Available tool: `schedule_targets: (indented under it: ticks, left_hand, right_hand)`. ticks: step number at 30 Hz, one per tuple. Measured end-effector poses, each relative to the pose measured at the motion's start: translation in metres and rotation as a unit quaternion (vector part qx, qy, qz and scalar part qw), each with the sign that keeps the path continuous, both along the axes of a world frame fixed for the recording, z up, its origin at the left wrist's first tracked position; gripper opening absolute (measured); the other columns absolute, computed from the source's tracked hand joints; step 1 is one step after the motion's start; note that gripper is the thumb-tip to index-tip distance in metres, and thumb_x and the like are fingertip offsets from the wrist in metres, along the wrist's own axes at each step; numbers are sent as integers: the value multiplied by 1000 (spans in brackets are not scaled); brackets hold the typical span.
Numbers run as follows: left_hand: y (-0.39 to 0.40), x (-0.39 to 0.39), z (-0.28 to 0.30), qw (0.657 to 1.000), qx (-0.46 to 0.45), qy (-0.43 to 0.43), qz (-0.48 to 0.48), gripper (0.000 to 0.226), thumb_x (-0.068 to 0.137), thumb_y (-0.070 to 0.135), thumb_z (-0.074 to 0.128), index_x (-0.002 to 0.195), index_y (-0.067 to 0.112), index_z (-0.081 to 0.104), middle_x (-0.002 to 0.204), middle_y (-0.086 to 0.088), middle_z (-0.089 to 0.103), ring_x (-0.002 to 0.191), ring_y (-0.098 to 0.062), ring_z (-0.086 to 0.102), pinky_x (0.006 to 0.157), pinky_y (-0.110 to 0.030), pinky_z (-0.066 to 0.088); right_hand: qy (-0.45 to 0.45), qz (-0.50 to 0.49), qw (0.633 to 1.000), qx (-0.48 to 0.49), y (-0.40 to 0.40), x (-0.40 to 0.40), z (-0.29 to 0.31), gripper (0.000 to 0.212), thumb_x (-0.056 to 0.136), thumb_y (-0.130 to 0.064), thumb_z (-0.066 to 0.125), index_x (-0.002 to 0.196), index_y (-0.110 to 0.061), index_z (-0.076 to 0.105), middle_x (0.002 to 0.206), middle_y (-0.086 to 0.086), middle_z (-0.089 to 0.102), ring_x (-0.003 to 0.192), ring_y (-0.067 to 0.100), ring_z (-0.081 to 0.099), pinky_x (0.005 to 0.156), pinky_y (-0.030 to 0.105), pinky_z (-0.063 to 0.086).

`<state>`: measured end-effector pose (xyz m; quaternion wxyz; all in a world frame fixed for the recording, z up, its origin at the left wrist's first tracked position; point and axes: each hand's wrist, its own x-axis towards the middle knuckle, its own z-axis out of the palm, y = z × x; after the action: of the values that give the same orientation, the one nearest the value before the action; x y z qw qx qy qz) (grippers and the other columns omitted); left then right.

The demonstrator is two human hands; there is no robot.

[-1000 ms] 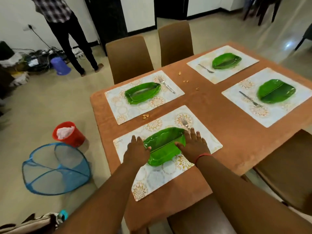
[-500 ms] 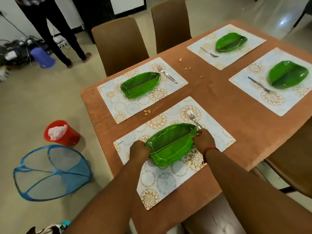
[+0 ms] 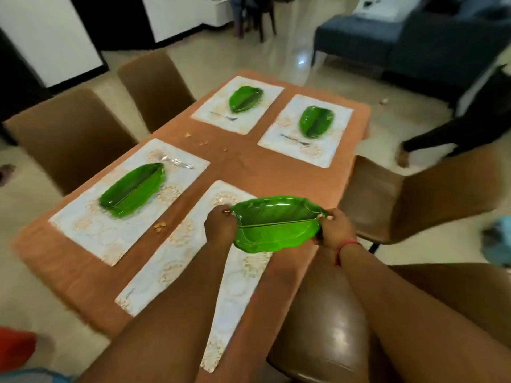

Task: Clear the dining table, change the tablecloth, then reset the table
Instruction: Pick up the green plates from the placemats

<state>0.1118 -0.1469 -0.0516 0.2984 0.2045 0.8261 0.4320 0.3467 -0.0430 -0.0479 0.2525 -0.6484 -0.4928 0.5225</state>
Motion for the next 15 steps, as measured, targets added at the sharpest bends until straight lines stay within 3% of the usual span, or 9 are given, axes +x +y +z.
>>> schedule_targets:
  ticks: [3, 5, 7, 10, 13, 15]
  left_hand:
    - [41, 67, 22, 997, 43, -50, -50, 23, 74, 7, 65, 95, 16, 70, 102, -10, 73, 98, -31, 68, 90, -42, 54]
    - [61, 111, 31, 988, 85, -101, -78, 19, 74, 2, 65, 82, 19, 66, 98, -11, 74, 87, -28, 70, 84, -42, 57]
    - [78, 169, 44, 974, 111, -162, -116, 27, 79, -9, 62, 90, 16, 66, 104, -15, 74, 78, -23, 68, 75, -36, 58]
    - [94, 245, 62, 946, 159, -229, -166, 33, 83, -19, 56, 110, -1, 63, 106, -21, 70, 69, -18, 66, 59, -23, 55]
    - [98, 338, 84, 934, 180, -234, -202, 36, 87, -20, 51, 120, -8, 59, 110, -20, 68, 69, -13, 63, 50, -14, 51]
    - [101, 389, 91, 931, 184, -233, -214, 39, 88, -19, 50, 125, -7, 57, 113, -17, 65, 74, -11, 62, 51, -10, 49]
  right_hand:
    - [5, -78, 997, 10, 8, 89, 16, 4, 92, -14, 57, 89, -16, 59, 78, 16, 64, 56, 31, 63, 58, 59, 58]
    - [5, -121, 992, 18, 6, 137, 34, 13, 94, -15, 56, 82, -19, 53, 77, 15, 60, 52, 29, 61, 57, 51, 57]
    - [-2, -178, 983, 38, -6, 193, 65, 18, 97, -13, 54, 79, -18, 50, 76, 13, 57, 51, 27, 58, 56, 45, 57]
    - [-8, -237, 969, 64, -11, 272, 81, 18, 94, -16, 56, 76, -17, 53, 74, 12, 59, 58, 32, 63, 60, 50, 59]
    - [-20, -263, 961, 81, -6, 377, 73, 7, 78, -34, 59, 77, -26, 60, 79, 11, 67, 71, 36, 69, 69, 55, 59]
    - [16, -284, 955, 79, -18, 420, 85, 9, 88, -23, 58, 80, -20, 56, 81, 14, 64, 66, 34, 67, 64, 51, 59]
